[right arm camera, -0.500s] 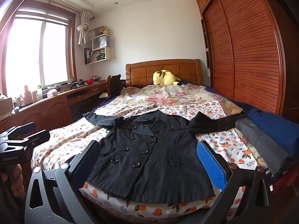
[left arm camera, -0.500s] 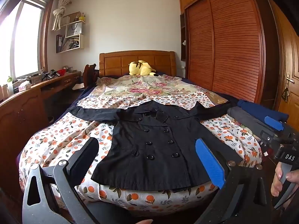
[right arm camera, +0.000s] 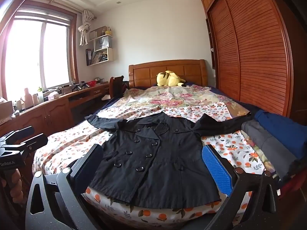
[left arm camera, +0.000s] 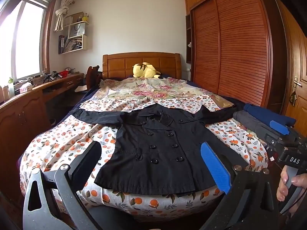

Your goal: Fold large clothes

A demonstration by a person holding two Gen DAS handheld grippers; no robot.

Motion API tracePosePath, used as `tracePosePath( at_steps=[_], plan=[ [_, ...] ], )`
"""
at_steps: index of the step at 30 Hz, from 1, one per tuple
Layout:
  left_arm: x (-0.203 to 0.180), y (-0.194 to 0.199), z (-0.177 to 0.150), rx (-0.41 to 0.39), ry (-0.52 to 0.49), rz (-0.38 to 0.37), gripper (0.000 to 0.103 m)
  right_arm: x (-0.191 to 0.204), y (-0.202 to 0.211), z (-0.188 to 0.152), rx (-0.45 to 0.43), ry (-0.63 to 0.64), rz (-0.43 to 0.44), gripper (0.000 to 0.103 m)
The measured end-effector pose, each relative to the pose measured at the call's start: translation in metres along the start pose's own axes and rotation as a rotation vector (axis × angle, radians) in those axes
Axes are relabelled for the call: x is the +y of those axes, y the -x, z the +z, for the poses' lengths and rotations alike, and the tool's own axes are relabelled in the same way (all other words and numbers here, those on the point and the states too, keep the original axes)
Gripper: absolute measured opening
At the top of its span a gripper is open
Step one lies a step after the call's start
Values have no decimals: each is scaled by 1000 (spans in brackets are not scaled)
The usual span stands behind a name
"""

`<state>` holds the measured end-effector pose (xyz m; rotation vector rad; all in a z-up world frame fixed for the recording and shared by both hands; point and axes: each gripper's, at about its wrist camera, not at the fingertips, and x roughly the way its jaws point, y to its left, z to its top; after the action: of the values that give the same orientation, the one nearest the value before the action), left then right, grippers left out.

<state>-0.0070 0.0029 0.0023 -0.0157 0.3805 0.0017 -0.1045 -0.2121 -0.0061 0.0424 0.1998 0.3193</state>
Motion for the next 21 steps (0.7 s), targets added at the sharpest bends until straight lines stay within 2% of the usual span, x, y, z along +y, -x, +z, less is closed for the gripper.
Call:
tracePosePath(
  at_steps=[21],
  plan=[
    [-8, 4, 4, -7, -24, 8, 103, -1, -1, -1, 3, -5, 2, 103]
  ],
)
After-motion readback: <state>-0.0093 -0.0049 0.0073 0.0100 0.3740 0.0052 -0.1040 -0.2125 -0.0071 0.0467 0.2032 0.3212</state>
